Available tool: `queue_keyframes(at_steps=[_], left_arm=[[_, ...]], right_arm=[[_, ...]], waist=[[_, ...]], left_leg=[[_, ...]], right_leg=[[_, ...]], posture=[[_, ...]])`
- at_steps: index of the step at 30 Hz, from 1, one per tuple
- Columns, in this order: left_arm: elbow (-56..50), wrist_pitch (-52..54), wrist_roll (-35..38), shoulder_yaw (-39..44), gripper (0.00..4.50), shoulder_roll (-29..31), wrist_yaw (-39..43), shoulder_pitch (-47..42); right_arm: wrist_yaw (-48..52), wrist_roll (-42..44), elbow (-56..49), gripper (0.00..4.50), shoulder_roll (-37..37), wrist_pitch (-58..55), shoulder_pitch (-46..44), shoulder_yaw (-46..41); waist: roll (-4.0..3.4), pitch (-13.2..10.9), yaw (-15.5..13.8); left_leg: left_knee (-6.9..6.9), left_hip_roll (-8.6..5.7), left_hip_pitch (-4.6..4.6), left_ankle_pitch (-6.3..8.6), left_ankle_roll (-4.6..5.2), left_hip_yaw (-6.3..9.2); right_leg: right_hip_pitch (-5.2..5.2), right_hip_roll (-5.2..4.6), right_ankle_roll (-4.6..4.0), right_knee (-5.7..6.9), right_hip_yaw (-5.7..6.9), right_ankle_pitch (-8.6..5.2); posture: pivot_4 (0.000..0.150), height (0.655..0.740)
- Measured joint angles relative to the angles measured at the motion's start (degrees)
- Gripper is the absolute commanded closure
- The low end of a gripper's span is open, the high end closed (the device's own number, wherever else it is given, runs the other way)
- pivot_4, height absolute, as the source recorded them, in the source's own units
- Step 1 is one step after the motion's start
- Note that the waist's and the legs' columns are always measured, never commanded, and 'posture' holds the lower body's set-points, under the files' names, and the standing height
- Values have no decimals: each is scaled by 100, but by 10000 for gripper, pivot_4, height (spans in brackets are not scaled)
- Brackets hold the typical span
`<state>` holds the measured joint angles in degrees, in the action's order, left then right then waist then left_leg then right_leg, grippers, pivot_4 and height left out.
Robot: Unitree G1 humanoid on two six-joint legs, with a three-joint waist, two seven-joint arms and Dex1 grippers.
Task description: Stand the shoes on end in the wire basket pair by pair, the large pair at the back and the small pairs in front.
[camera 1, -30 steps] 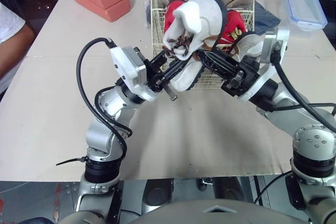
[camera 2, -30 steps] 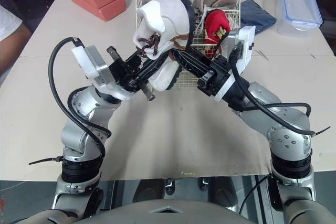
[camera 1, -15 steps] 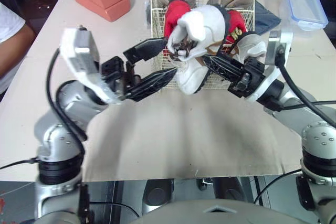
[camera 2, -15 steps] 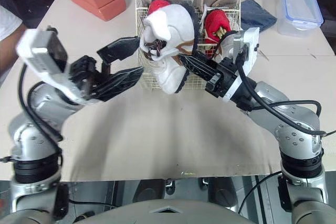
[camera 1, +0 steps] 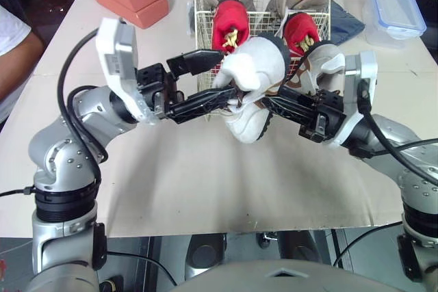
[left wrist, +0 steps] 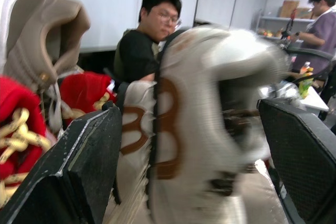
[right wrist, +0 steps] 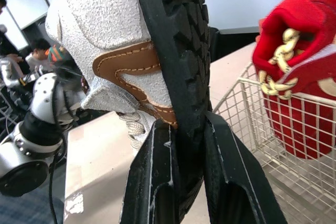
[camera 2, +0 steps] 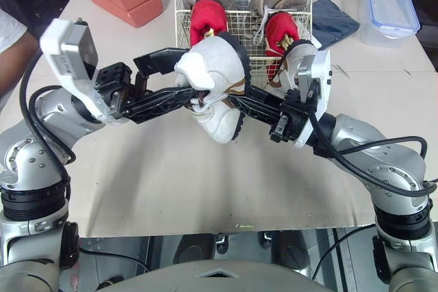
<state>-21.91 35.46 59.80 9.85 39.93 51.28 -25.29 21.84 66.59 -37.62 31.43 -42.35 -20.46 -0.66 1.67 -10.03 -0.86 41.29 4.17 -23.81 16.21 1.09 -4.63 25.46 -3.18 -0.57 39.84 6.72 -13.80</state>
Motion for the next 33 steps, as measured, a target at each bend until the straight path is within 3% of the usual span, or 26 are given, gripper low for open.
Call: queue_keyframes(at_steps=[1,2,7,10,19,20,21,28,33], left_arm=[[42,-25,-56,-42,5530,-32,29,-39],[81,-69,-134,-74,7508,-74,76,-79],[193,-117,-357,-173,32438,-181,293,-173],[216,-172,-545,-280,44581,-215,395,-265],[213,-316,-901,-359,44581,-365,406,-291],[168,-312,-898,-338,45000,-398,300,-238],[72,-299,-887,-304,45000,-433,160,-143],[-524,-358,-894,169,45000,-706,-840,518],[-1072,-703,-978,613,45000,-1089,-1725,765]], right_arm=[[2,-20,0,45000,0,0,7,1],[6,-48,-1,45000,0,0,22,1],[7,-199,-6,45000,13,0,126,1],[7,-227,-7,45000,24,-7,129,1],[10,-318,-7,45000,59,-47,129,-20],[25,-341,-7,35766,69,-34,129,-21],[75,-339,-21,32843,79,-16,136,-21],[468,-337,-268,247,149,296,528,-342],[808,-665,-317,247,145,847,966,-723]], waist=[[0,0,-1],[0,0,-5],[0,0,-3],[0,0,-3],[0,-1,-2],[0,-1,-2],[0,-1,3],[0,-1,-3],[1,-1,-22]], left_leg=[[0,0,-1,0,0,0],[0,0,-1,0,0,0],[0,0,-2,0,-1,-1],[0,0,-1,0,0,0],[-1,1,-2,0,0,0],[-1,2,-2,0,1,0],[-1,3,-1,0,1,-1],[-5,4,-2,0,0,-1],[-5,3,0,0,0,2]], right_leg=[[0,0,-1,0,1,0],[0,-1,-1,0,1,0],[0,-1,-1,-2,0,0],[0,0,0,-1,1,0],[1,-1,1,-2,-1,-1],[1,-1,1,-2,-2,-1],[1,-2,1,-3,-4,-1],[2,-6,0,-3,-4,0],[0,-7,3,-2,-2,-1]], posture=[[1500,6860],[1500,6860],[1500,6860],[1500,6860],[1500,6860],[1500,6860],[1500,6860],[1500,6860],[1500,6860]])
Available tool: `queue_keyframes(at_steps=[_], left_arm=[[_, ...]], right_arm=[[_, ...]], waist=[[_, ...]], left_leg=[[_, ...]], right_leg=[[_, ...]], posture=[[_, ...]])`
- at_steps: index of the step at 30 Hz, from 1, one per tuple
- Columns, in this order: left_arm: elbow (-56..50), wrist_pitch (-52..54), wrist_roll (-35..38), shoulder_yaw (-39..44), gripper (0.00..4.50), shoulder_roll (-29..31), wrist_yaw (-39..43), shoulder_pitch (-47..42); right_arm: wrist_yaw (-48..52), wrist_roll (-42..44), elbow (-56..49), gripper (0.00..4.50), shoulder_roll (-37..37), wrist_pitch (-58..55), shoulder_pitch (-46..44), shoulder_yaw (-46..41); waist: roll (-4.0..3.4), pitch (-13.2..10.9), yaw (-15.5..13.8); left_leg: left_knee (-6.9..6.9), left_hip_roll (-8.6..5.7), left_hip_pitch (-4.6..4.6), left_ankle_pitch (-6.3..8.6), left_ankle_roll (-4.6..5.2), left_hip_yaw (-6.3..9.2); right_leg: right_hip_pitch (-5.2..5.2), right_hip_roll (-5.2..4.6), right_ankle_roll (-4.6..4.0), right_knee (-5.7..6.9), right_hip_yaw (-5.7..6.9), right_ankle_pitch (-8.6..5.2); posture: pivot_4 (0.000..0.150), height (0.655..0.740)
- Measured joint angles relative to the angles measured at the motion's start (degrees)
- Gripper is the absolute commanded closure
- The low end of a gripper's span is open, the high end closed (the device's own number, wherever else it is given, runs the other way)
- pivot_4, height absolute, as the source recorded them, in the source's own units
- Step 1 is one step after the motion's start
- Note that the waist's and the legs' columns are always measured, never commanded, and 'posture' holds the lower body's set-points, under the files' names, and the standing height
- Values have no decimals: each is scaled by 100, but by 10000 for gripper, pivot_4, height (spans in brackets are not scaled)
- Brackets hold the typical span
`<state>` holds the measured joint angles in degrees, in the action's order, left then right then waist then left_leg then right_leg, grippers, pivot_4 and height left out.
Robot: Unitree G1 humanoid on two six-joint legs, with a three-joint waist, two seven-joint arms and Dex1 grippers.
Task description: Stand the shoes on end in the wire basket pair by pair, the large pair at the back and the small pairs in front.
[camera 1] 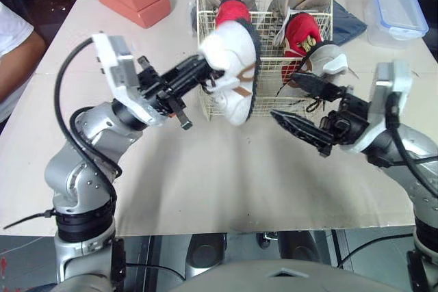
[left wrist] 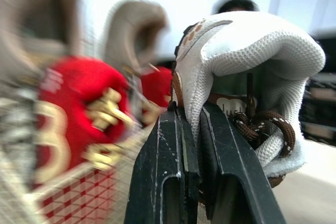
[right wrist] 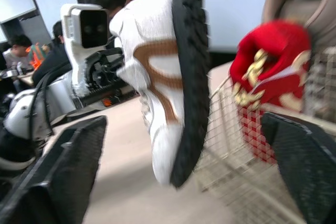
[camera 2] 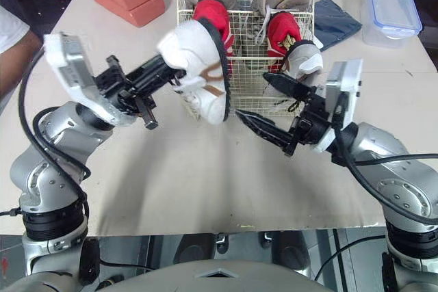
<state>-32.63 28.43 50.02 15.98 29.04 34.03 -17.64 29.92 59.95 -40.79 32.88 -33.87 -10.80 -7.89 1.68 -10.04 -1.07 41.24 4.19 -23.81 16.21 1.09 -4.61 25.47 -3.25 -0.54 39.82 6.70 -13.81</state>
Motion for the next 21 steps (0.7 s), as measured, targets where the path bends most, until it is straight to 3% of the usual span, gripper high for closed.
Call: queue_keyframes(at_steps=[4,9,21], left_arm=[[-234,-393,-410,-4,45000,-387,-553,70],[-287,-863,-1322,-410,45000,-1036,-1330,230],[180,-2112,-2974,-1095,45000,-1526,-1667,712]], right_arm=[[402,-449,-25,247,-1,430,368,-13],[975,-1616,150,247,-138,1591,673,-12],[1135,-2500,343,247,-523,2416,1057,292]], waist=[[0,0,2],[1,1,0],[1,1,7]], left_leg=[[0,-2,2,1,1,-3],[0,-2,3,4,7,-1],[1,-1,4,12,21,-3]], right_leg=[[-1,0,0,0,-2,0],[-1,4,1,1,-2,-1],[0,3,0,1,-1,-1]], posture=[[1500,6860],[1500,6860],[1500,6860]])
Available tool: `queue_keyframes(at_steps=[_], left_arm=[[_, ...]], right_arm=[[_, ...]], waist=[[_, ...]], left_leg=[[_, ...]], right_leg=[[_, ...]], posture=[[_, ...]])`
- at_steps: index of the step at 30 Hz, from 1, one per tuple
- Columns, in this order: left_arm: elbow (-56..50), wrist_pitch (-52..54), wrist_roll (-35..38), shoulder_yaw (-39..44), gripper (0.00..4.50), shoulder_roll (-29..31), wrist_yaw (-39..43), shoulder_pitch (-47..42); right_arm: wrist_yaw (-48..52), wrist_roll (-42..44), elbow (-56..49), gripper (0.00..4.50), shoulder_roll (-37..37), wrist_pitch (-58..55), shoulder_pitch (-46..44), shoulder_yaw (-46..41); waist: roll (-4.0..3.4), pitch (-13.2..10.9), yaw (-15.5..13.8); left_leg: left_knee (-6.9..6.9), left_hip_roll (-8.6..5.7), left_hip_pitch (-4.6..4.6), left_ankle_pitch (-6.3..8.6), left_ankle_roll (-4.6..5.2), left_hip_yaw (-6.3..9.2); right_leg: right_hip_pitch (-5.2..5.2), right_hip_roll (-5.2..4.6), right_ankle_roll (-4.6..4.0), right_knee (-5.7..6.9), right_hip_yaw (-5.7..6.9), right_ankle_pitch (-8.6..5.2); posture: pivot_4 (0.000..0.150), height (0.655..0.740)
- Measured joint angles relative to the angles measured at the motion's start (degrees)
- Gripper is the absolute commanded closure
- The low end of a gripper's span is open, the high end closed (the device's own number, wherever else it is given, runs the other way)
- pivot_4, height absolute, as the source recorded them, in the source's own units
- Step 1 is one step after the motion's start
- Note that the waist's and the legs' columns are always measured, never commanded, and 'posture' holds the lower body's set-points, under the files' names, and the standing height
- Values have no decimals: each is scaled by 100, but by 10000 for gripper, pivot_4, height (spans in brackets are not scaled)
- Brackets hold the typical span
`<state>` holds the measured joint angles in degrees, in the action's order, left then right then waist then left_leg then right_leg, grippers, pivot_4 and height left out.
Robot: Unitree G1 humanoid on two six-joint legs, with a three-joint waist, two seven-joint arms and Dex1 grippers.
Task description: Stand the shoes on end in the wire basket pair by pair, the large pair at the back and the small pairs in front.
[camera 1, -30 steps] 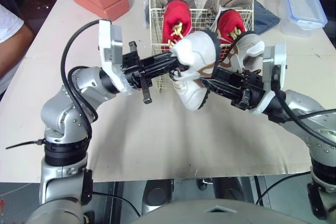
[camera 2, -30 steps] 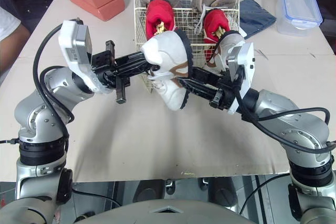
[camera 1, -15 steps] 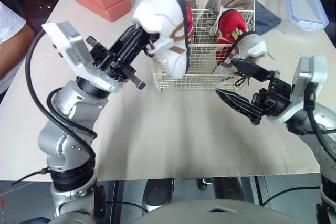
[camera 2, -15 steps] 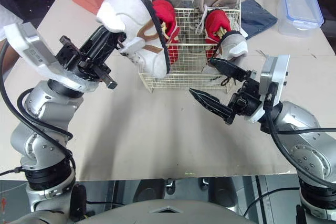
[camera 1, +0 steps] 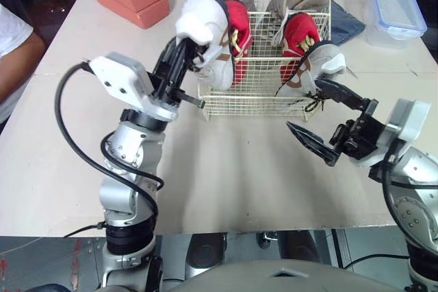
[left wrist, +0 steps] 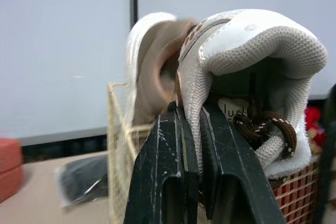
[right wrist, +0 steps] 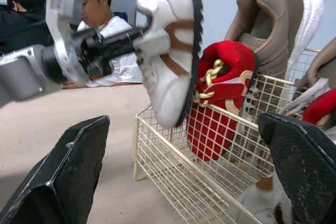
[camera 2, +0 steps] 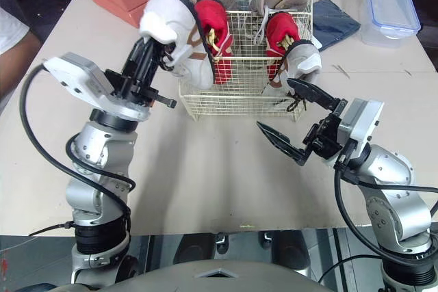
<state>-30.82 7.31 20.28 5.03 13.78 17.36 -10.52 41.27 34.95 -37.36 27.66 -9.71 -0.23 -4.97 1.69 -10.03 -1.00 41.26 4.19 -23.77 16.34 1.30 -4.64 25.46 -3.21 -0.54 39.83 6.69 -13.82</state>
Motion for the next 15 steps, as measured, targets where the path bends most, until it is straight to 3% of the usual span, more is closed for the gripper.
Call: queue_keyframes(at_steps=[10,14,15], left_arm=[[220,-686,-450,-347,45000,-357,-24,850],[238,-583,-335,-360,29535,-429,-10,1102],[243,-508,-313,-373,23748,-420,5,1222]], right_arm=[[-51,-61,-1,247,-3,12,73,9],[-77,-48,-1,0,-4,5,9,9],[-82,-43,-1,0,-8,5,-7,9]], waist=[[-4,3,8],[-4,3,13],[-4,3,12]], left_leg=[[0,1,2,2,4,0],[0,1,1,2,4,0],[0,1,1,3,4,2]], right_leg=[[0,0,1,1,0,-2],[1,0,3,1,0,-2],[1,1,3,1,2,-3]], posture=[[1500,6860],[1500,6860],[1500,6860]])
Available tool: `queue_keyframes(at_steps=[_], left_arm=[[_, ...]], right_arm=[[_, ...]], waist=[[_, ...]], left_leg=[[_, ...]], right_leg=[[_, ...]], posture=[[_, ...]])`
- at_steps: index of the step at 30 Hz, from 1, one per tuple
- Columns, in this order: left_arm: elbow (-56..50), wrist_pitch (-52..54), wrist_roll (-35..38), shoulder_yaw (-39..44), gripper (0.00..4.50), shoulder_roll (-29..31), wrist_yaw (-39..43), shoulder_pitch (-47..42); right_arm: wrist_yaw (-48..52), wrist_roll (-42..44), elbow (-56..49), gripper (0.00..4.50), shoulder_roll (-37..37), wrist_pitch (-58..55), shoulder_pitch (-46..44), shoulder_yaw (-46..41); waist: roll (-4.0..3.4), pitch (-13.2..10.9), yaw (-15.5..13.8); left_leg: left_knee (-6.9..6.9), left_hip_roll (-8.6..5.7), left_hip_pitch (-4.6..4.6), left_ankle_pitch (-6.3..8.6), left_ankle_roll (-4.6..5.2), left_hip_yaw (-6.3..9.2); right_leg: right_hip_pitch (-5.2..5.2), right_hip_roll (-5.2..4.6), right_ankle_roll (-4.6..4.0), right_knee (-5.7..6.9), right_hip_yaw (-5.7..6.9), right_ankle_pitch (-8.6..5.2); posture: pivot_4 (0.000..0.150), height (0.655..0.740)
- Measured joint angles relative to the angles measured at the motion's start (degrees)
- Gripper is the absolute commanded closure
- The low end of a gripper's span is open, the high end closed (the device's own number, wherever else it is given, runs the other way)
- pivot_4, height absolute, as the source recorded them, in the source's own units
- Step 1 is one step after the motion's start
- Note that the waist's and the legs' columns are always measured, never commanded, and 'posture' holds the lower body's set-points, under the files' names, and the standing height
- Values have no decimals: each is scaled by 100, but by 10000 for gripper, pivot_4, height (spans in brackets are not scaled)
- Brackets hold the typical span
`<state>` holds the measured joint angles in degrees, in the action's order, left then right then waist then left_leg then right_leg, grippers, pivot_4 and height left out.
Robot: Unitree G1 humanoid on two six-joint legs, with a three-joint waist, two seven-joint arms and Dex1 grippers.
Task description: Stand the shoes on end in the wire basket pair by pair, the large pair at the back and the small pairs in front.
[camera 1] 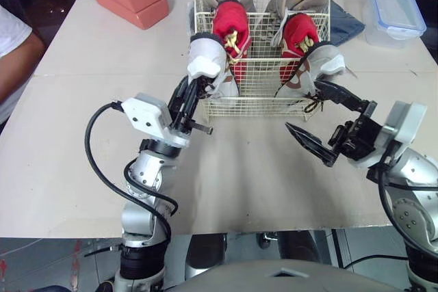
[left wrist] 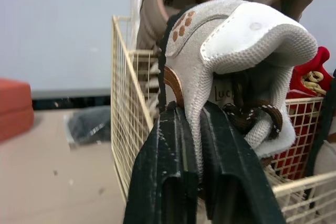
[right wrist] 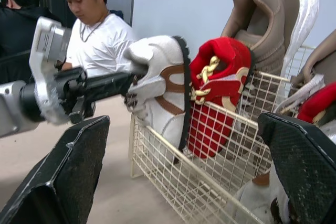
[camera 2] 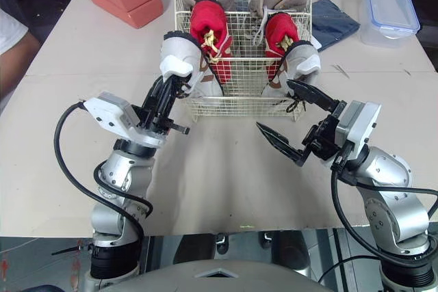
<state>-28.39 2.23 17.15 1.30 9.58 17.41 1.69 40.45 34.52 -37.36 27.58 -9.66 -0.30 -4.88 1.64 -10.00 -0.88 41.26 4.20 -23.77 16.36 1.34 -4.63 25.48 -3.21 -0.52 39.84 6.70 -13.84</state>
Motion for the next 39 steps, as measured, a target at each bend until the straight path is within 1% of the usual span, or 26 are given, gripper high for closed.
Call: queue_keyframes(at_steps=[1,3,4,5,6,12,17,21,24,25,28,30,34,39], left_arm=[[5,53,32,-13,20462,5,17,77],[6,181,113,-20,9588,32,78,195],[6,242,190,-20,6800,68,147,225],[6,252,248,-19,3104,92,193,242],[6,266,338,-18,725,118,266,270],[3,240,634,71,725,189,527,465],[-80,194,936,231,725,262,735,933],[-293,282,1445,349,725,661,1208,1288],[-208,413,1661,628,725,1193,1645,1411],[-155,445,1680,700,725,1281,1743,1411],[48,513,1644,674,725,1636,2117,1371],[297,540,1442,602,725,1929,2375,1356],[751,513,1031,499,725,1991,2415,1138],[839,493,891,487,725,2066,2571,1092]], right_arm=[[-1,2,0,0,-4,-1,-4,0],[-1,12,0,0,-20,-3,-5,1],[-1,14,0,0,-36,-4,-9,10],[0,16,0,0,-49,-4,-11,18],[1,16,1,0,-62,-4,-10,34],[31,20,3,0,-89,-4,26,60],[174,101,10,0,3,-1,419,-18],[397,145,267,0,125,124,784,-341],[630,32,669,0,299,334,1097,-677],[684,-22,815,0,321,395,1148,-749],[958,-194,1126,0,422,632,1310,-777],[1160,-309,1480,0,535,749,1446,-824],[1510,-388,2018,0,718,772,1539,-860],[1851,-461,2612,0,785,977,1487,-862]], waist=[[0,0,-3],[0,0,-9],[0,0,-16],[0,0,-15],[0,0,-12],[-1,1,-8],[-1,1,-9],[-6,3,-10],[-10,4,-10],[-14,5,-10],[-18,8,-9],[-22,8,-11],[-24,8,-12],[-27,7,-2]], left_leg=[[0,0,-1,0,0,1],[0,0,-2,0,0,2],[1,0,-2,0,1,3],[1,0,-2,0,1,2],[1,0,-2,0,1,1],[0,0,-2,0,1,2],[0,1,-3,1,1,2],[0,1,-1,1,1,3],[0,1,-1,1,1,6],[0,0,-1,1,1,4],[0,0,0,1,1,4],[0,0,0,1,1,3],[0,0,0,2,1,2],[-1,1,0,2,1,0]], right_leg=[[0,0,0,0,2,0],[0,-2,0,0,4,-1],[-1,-3,1,0,6,-1],[-1,-3,1,0,6,-1],[-1,-3,1,0,5,-1],[0,-2,0,0,4,-1],[0,-4,1,-1,5,-2],[0,-5,-1,-1,7,-3],[0,-3,-3,0,10,-4],[0,-3,-3,0,10,-4],[0,-3,-3,0,9,-4],[1,-3,-4,-1,9,-5],[1,-4,-3,0,8,-4],[3,-2,-3,-1,4,-4]], posture=[[1500,6860],[1500,6860],[1500,6860],[1500,6860],[1500,6860],[1500,6860],[1500,6860],[1500,6860],[1500,6860],[1500,6860],[1500,6860],[1500,6860],[1500,6860],[1500,6860]])
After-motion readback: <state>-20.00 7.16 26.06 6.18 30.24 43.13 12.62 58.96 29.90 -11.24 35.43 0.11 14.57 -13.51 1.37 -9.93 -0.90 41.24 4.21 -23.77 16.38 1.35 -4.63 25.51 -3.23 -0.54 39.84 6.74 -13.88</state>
